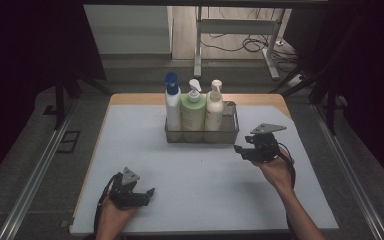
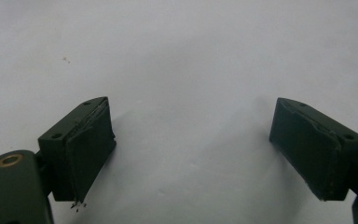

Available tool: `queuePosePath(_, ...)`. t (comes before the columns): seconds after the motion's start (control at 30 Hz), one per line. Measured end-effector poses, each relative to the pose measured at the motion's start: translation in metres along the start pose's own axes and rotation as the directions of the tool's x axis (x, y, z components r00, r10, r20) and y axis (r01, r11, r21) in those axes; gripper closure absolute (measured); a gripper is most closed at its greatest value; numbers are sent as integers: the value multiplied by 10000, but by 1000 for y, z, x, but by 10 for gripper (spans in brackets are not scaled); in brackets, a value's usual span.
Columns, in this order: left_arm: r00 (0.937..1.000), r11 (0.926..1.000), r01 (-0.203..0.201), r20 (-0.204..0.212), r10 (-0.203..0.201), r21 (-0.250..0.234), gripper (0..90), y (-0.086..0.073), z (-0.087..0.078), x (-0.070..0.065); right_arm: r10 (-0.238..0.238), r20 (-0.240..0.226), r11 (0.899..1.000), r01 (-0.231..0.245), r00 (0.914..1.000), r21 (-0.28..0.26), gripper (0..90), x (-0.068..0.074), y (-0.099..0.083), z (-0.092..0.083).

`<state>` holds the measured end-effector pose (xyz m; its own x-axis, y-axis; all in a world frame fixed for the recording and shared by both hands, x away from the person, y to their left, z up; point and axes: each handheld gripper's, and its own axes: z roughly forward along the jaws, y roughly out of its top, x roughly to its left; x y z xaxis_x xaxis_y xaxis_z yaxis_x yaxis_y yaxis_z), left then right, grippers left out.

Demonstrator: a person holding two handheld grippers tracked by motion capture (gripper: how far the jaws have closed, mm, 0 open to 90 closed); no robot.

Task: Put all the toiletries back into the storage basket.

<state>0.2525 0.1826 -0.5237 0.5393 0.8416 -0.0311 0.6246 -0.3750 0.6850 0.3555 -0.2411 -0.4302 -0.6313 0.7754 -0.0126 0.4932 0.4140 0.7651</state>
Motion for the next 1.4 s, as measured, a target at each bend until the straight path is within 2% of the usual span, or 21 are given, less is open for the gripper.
queuePosePath(0.2, 10000, 10000, -1, -2, 1, 2, 131, 0, 0, 0, -78, -16, 10000, 78, 10000, 28, 325, 2, -15, -8)
queuePosePath(0.47, 10000, 10000, -6, -7, 6, -2, 131, 0, 0, 0, 142, -105, 9997, -140, 9998, 182, 221, 1, -37, -17)
queuePosePath(0.77, 10000, 10000, -4, -8, 4, -2, 131, 0, 0, 0, 162, 164, 9992, -168, 9997, 364, 128, 3, -67, -22)
queuePosePath(0.87, 10000, 10000, -5, -9, 5, -5, 132, 0, 0, 0, 223, 187, 9988, -231, 9996, 436, 107, 5, -78, -22)
queuePosePath(1.27, 10000, 10000, -18, -23, 18, -16, 132, 0, 0, 0, 157, 353, 9915, -201, 9993, 1282, 32, 6, -120, -9)
queuePosePath(1.4, 10000, 10000, -16, -27, 16, -26, 132, 0, 0, 0, 496, 237, 9931, -518, 9985, 1052, 28, 4, -125, -9)
